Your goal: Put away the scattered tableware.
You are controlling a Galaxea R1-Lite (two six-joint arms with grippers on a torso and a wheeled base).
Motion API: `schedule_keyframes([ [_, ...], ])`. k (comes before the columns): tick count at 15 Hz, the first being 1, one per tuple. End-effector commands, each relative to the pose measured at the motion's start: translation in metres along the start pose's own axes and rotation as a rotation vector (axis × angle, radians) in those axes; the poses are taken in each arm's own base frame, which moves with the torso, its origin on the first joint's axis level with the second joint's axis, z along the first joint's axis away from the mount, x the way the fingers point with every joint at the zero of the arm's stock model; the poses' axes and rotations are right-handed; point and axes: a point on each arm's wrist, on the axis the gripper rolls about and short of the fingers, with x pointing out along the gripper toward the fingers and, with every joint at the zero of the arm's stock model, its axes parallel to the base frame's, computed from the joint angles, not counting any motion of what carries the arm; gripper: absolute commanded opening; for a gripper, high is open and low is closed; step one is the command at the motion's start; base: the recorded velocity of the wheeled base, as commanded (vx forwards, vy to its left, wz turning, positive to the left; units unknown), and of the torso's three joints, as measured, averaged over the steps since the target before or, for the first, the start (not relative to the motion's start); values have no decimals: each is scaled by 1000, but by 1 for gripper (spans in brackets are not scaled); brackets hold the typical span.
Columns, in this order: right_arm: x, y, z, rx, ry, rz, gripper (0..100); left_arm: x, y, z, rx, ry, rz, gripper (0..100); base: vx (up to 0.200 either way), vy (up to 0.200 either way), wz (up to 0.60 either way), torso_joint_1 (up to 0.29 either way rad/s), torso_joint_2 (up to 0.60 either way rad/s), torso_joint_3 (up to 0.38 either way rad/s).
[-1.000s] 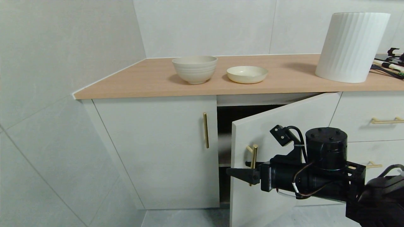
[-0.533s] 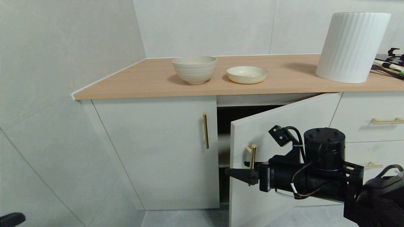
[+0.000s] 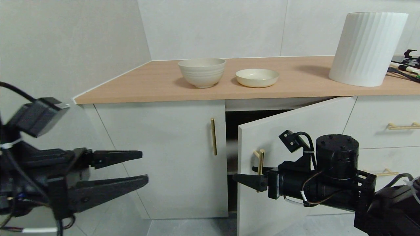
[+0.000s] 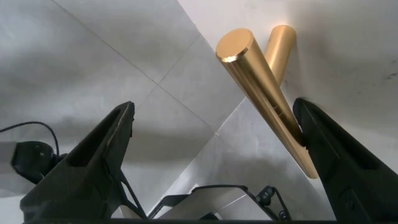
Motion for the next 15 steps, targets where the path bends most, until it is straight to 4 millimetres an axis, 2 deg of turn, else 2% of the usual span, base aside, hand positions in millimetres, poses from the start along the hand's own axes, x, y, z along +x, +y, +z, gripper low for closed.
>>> schedule_keyframes([
  [1,3,5,-5,-1,21,15,100,59,57,-32,-160,156,-23,100,0,0,0,0,0,0],
  [2,3,6,-5,-3,22,17,100,67,65,-41,-184,182,-25,100,0,0,0,0,0,0],
  [5,3,5,-6,-2,23,16,100,91,69,-63,-215,249,-74,100,0,0,0,0,0,0],
  [9,2,6,-5,-4,22,17,100,100,71,-77,-214,265,-87,100,0,0,0,0,0,0],
  [10,2,6,-5,-5,21,17,100,102,69,-79,-212,275,-88,0,0,0,0,0,0,0],
  [12,2,7,-4,-6,18,19,100,104,67,-81,-209,284,-84,0,0,0,0,0,0,0],
  [15,2,6,-5,-7,19,17,100,114,75,-76,-155,227,-62,0,0,0,0,0,0,0],
])
